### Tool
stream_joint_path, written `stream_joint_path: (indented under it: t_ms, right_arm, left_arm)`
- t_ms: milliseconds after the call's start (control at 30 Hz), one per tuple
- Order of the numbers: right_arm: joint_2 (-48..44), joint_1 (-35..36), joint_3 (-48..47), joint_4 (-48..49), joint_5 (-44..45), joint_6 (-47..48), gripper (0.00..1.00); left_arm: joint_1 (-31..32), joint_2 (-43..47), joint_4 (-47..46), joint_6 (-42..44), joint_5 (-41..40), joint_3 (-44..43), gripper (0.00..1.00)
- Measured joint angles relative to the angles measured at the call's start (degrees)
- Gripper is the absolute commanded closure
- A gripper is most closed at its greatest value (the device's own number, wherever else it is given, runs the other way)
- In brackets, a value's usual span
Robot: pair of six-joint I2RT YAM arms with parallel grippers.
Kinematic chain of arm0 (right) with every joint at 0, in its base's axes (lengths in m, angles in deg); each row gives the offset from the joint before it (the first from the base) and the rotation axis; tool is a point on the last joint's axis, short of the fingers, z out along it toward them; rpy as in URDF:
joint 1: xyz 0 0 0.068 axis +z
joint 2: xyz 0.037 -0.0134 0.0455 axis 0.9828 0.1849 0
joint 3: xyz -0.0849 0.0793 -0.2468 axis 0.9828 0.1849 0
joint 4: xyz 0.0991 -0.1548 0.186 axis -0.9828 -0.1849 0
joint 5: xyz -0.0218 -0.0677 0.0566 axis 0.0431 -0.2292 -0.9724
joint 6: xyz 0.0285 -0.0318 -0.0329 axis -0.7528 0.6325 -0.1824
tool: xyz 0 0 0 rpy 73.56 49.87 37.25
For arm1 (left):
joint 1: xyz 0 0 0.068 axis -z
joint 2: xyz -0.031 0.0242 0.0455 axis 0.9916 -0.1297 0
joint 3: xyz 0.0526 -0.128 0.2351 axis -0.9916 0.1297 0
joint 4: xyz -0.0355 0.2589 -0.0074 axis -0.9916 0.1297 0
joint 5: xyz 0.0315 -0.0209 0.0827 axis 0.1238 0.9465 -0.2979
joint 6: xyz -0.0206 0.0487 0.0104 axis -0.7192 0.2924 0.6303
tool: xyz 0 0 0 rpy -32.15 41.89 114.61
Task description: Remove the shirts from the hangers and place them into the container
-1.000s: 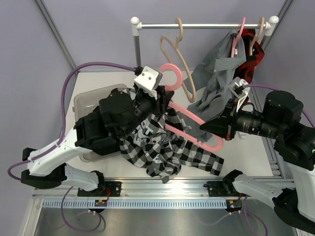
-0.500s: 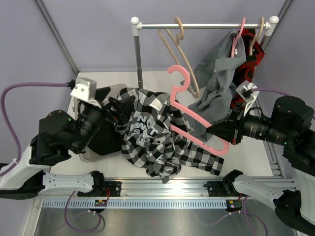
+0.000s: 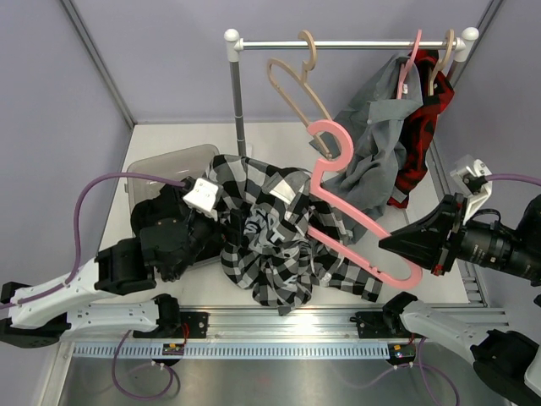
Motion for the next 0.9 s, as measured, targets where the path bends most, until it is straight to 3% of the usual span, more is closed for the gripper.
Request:
stream_joint_path:
  t_ms: [133,233,267,300,333,400,433,600,733,900]
  right_arm:
    - [-0.44,0.0,-1.49,-1.11,-0.42,-0.52,1.0]
    - [-0.66,0.0,-2.36,-1.68,-1.03,-1.03,1.0]
    - [-0.68,0.0,-2.58,-1.79,-1.36,-1.16,1.0]
    - [-0.72,0.0,-2.86,-1.86,-1.57,-1.42,1.0]
    - [-0.79,0.0,-3.17,-1.86,-1.88,-1.7,1.0]
    - [-0.81,0.0,-4.02,-1.97,-2.58,-2.21,1.0]
    - [-0.81,0.0,-4.46,-2.12,-2.89,-2.43,1.0]
    - [-0.94,0.0,-6.12,-3.08,-4.04,-3.45,1.0]
    - [-0.96,-0.04,-7.54,-4.11,-3.72,-3.61,1.0]
    - [-2.05,-0.04,-7.74,-4.39,2.54,-3.54,1.0]
  left_arm:
    - [0.0,0.0,-0.04,-1.25,-1.11,0.46,0.01]
    - [0.0,-0.04,-0.09,-2.25,-1.81,0.5,0.18]
    - [0.0,-0.04,-0.33,-2.36,-1.84,0.61,0.28]
    - [0.0,-0.07,-0.83,-2.6,-1.81,0.96,0.63]
    - [0.0,-0.07,-1.03,-2.82,-1.81,1.22,0.77]
    - [-0.09,-0.46,-1.4,-3.1,-1.84,1.6,0.96]
    - [-0.15,-0.57,-1.81,-3.26,-1.86,1.75,1.0]
    - [-0.31,-1.68,-5.25,-2.71,-3.76,2.78,1.0]
    - [-1.84,-2.73,-5.18,-1.62,-15.28,0.33,1.0]
    - [-8.31,-5.9,-13.0,12.15,-28.61,-8.9,1.0]
